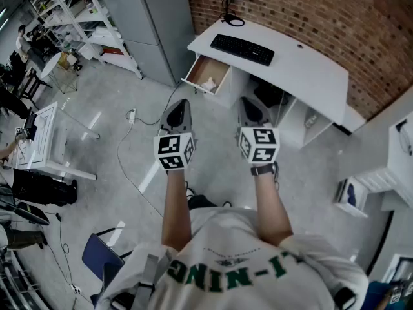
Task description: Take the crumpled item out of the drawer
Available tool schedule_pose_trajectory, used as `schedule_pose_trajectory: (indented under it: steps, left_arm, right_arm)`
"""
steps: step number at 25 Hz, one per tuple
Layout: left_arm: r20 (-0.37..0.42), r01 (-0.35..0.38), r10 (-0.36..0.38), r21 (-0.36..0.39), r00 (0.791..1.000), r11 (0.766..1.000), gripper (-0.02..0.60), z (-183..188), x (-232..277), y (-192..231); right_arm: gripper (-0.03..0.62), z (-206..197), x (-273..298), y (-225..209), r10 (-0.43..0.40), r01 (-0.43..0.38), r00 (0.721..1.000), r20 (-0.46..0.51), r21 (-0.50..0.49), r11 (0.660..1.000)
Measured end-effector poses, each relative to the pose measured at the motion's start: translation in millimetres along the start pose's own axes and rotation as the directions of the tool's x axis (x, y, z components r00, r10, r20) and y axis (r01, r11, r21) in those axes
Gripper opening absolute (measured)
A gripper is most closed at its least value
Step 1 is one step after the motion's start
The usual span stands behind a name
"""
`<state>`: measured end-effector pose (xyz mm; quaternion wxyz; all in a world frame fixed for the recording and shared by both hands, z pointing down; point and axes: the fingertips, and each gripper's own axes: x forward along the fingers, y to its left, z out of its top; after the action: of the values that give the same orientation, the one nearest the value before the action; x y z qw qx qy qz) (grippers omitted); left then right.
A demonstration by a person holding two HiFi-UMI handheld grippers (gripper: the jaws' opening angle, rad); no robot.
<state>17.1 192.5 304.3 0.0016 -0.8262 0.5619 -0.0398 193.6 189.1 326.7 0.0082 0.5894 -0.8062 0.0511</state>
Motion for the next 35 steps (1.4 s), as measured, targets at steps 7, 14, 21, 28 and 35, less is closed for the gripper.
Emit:
schedule_pose_trajectory:
  steps: [7,14,21,28,35]
  left_arm:
    - [0.000,-0.024,0.024,-0.017,1.000,1.000,-0.005,0,-3,5]
    - [-0.041,0.026,-0.027,-0.037,0.999,0.999,-0.005,-28,38,19]
    - [-0.025,0.025,-0.027,-0.049,0.999,0.998,-0.005,-21,109,72]
    - [-0.012,0.048,-0.049,-0.057,0.999,0.997,-0.005,-18,180,132]
    - [-0.031,0.086,-0.088,-0.057,0.996,0.995,-0.005,-28,240,174]
  right_arm:
    - [0.005,-4,7,0,0.013,-0.012,1.000,-0.010,0.015,1.000]
    - [0.003,-21,52,14,0.067,-0.065,0.998,-0.020,0.076,0.995]
    - [0.004,-7,130,14,0.058,-0.056,0.998,-0.022,0.083,0.995]
    - [0.005,-8,210,21,0.035,-0.031,0.997,-0.065,0.051,0.998]
    - [0.005,-15,283,17,0.008,-0.003,0.995,-0.099,0.050,0.999]
